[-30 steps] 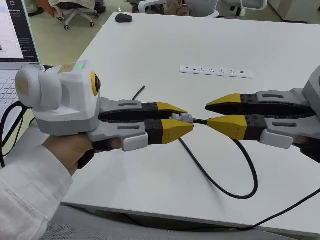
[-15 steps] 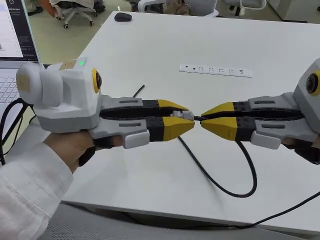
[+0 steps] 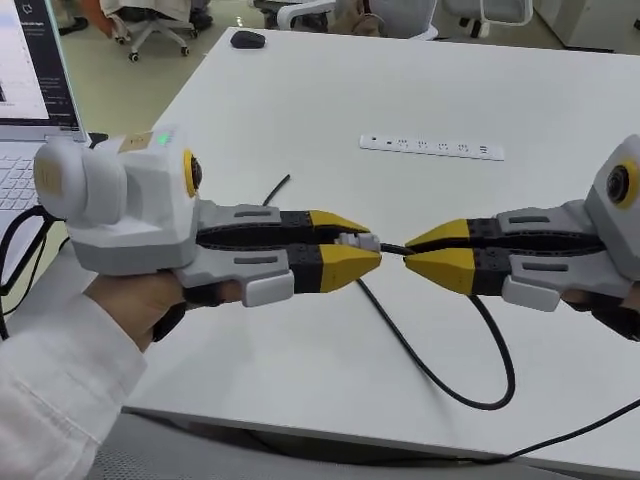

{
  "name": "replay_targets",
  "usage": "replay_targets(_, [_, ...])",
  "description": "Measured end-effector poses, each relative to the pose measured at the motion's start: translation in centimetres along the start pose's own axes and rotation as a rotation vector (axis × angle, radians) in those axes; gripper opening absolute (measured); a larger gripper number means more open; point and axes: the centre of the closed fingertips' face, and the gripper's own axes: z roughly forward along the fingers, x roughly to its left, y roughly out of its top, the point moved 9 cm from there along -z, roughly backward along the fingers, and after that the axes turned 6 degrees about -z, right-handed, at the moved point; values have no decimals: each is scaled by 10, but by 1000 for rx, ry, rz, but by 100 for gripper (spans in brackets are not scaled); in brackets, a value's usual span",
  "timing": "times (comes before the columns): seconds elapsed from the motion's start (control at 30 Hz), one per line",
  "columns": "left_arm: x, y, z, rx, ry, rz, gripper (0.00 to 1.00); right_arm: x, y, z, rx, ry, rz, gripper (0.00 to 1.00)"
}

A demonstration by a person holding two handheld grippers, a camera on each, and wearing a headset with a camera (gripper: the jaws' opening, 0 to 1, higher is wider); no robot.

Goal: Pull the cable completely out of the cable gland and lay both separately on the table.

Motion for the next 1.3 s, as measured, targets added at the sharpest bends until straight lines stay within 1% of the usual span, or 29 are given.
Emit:
replay_targets(0.07, [1,0,-1,-2,5,-3,17,0,-4,-2,25,-5,-4,4])
replay_targets(0.1, [1,0,-2,-5,7,-3,17,0,-5,-2,28,-6,-6,3])
replay_targets(0.2, [2,0,-2,-1,13,0,17,-2,-9,-6,26,-18,0,3])
replay_targets(0.37, [4,0,-4,-4,19,-3,17,-5,-15,-13,41,-38,3,3])
replay_targets(0.53, [7,1,-9,-12,32,-6,17,-8,-22,-23,55,-72,19,3])
replay_targets(0.63, [9,2,-11,-22,39,-11,17,-9,-25,-28,60,-84,27,3])
replay_targets(0.97, [9,1,-13,-27,47,-18,17,-11,-40,-43,84,-135,64,3])
replay_targets(1.3, [10,1,-9,-24,53,-22,17,-10,-45,-47,100,-159,95,4])
